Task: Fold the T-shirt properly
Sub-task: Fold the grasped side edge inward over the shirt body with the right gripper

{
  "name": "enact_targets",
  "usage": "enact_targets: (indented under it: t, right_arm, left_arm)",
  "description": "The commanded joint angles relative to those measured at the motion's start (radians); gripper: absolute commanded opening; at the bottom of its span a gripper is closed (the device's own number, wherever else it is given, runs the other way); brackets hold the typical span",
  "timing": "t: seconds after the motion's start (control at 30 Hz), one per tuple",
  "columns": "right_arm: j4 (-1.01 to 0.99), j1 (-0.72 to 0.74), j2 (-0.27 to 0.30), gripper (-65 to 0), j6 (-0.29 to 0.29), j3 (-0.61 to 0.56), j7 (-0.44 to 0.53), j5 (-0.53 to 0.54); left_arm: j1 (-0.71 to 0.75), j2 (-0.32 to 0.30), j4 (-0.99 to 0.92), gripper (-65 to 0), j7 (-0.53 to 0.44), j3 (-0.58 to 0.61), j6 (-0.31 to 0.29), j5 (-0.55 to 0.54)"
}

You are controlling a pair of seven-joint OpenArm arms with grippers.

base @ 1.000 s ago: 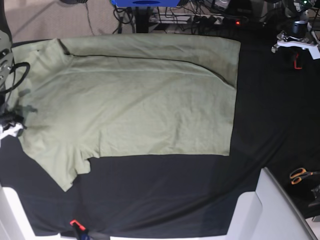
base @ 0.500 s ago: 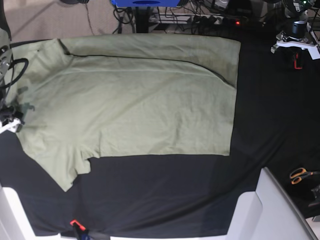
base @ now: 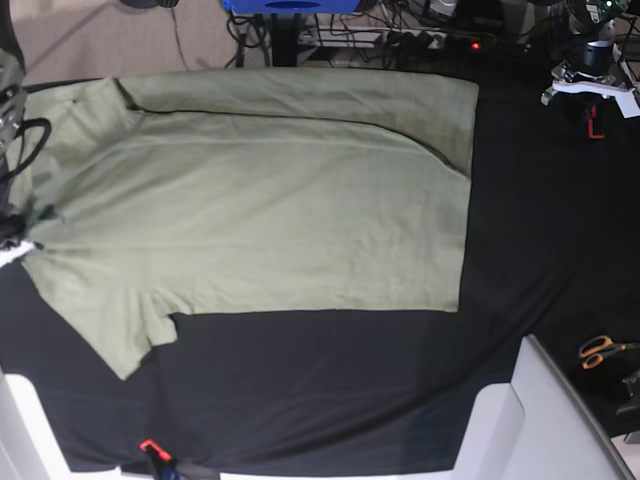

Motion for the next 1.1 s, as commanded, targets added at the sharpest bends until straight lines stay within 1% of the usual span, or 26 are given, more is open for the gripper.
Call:
enact_targets:
  t: [0.0,0.07,0.17,0.23,0.33,0.43,0.5,0.67,0.83,0.97,1.0,1.03,1.07]
  right_arm:
    - [0.068,0.005,0.01,-65.0,-0.008,0.006,-0.001,0.01]
    - [0.177,-0.033,-0.012,-65.0,-0.002,0.004,-0.053,0.029]
    - [0.338,-0.081,-0.052,-65.0,0.05,0.006,-0.15,0.033]
    - [0.424,-0.093,-0.073,-65.0,0.074,0.006,-0.234,0.033]
    - [0.531,-0.122,-0.095,-65.0,0.081,0.006,-0.343,0.033]
    - [0.635,-0.164,-0.127,-65.0,0.081,0.006,-0.414,0.033]
    - [0.705,-0.2,-0.151,-65.0,0.081,0.006,-0.449,0.033]
    - [0.832,-0.277,-0.193,-65.0,0.082,0.006,-0.532,0.033]
    - [0.952,-0.366,-0.223,-65.0,0.082,0.006,-0.572,0.033]
    - [0.962,-0.388,-0.239,-64.7,0.082,0.006,-0.587,0.033]
    - [0.961,-0.388,-0.239,-63.3,0.082,0.006,-0.596,0.033]
    - [0.961,-0.388,-0.243,-60.2,0.082,0.004,-0.613,0.033]
    - [0.962,-0.388,-0.245,-55.1,0.082,0.001,-0.635,0.033]
  left_arm:
    - [0.009,-0.01,0.019,-65.0,-0.02,-0.005,-0.006,-0.009]
    - [0.005,-0.01,0.019,-65.0,-0.02,-0.005,-0.006,-0.009]
    - [0.002,-0.01,0.019,-65.0,-0.02,-0.005,-0.006,-0.009]
    - [0.0,-0.01,0.019,-65.0,-0.02,-0.005,-0.006,-0.009]
    - [0.0,-0.01,0.019,-65.0,-0.02,-0.005,-0.006,-0.009]
    - [0.0,-0.01,0.019,-65.0,-0.02,-0.005,-0.006,-0.009]
    - [0.0,-0.01,0.019,-65.0,-0.02,-0.005,-0.006,-0.009]
    - [0.0,-0.01,0.018,-65.0,-0.02,-0.005,-0.006,-0.009]
    - [-0.001,-0.013,0.013,-65.0,-0.02,-0.005,-0.006,-0.009]
    - [-0.008,-0.013,0.011,-65.0,-0.02,-0.005,-0.006,-0.009]
    - [-0.012,-0.013,0.01,-65.0,-0.02,-0.005,-0.006,-0.009]
    - [-0.014,-0.013,0.01,-65.0,-0.02,-0.005,-0.006,-0.009]
    - [-0.014,-0.013,0.01,-65.0,-0.02,-0.005,-0.006,-0.009]
